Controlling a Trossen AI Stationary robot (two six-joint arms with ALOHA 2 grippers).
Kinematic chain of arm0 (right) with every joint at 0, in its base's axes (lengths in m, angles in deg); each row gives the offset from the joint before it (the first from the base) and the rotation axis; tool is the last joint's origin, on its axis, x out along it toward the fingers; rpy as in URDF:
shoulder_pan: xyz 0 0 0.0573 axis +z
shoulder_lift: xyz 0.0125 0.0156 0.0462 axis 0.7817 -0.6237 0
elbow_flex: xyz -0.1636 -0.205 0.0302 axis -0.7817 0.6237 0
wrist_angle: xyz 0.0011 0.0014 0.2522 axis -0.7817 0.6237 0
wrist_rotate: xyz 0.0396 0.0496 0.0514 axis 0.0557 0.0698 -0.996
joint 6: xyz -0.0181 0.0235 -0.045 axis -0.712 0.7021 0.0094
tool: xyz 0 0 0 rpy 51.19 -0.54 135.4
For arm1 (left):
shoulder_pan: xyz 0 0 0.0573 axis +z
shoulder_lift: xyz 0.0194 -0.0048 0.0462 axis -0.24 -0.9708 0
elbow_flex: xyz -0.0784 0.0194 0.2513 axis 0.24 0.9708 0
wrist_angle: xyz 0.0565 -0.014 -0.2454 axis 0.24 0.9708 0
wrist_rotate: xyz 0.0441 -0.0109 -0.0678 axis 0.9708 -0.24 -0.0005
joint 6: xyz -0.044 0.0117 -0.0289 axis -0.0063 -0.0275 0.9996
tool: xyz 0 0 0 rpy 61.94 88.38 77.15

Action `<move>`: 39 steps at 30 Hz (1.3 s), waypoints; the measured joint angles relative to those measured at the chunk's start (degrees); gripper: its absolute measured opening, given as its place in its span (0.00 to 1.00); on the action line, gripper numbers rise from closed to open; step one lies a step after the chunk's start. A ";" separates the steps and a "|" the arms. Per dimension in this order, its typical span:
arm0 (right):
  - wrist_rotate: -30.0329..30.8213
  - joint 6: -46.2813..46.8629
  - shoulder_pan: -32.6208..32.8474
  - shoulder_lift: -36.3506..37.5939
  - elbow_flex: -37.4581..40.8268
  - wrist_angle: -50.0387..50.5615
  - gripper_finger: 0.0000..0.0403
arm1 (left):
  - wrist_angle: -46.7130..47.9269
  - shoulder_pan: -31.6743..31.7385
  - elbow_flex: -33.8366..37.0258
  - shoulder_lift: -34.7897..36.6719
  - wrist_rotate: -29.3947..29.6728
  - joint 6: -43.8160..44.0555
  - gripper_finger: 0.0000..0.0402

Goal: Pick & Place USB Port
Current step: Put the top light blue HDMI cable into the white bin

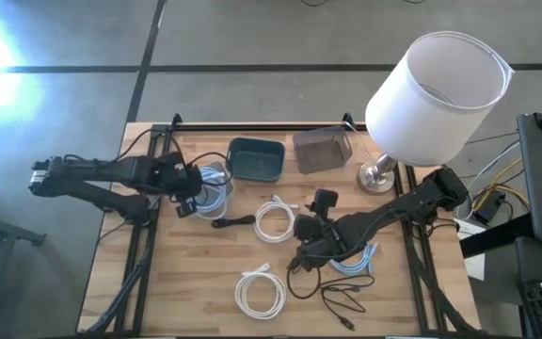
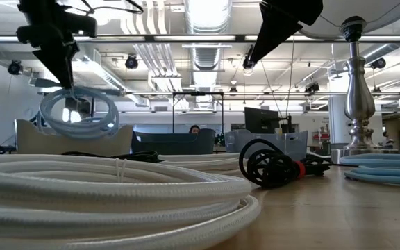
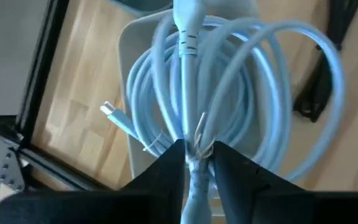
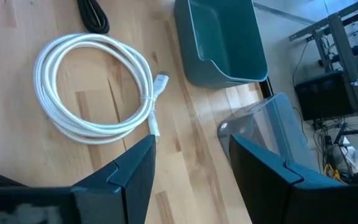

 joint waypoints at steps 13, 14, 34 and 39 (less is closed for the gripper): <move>0.02 0.18 0.00 0.00 0.00 -0.38 0.50 | -0.02 3.03 0.86 -0.31 13.49 2.32 0.39; 0.02 0.19 0.00 0.00 0.00 -0.42 0.50 | -0.02 3.04 0.88 -0.46 13.04 2.33 0.39; 0.01 0.20 0.00 -0.13 0.00 -0.59 0.50 | -14.53 -0.20 12.02 -1.31 -15.49 -7.84 0.32; 0.00 0.20 0.00 -0.13 0.00 -0.86 0.50 | -15.44 -0.32 12.01 -3.07 -14.37 -9.06 0.37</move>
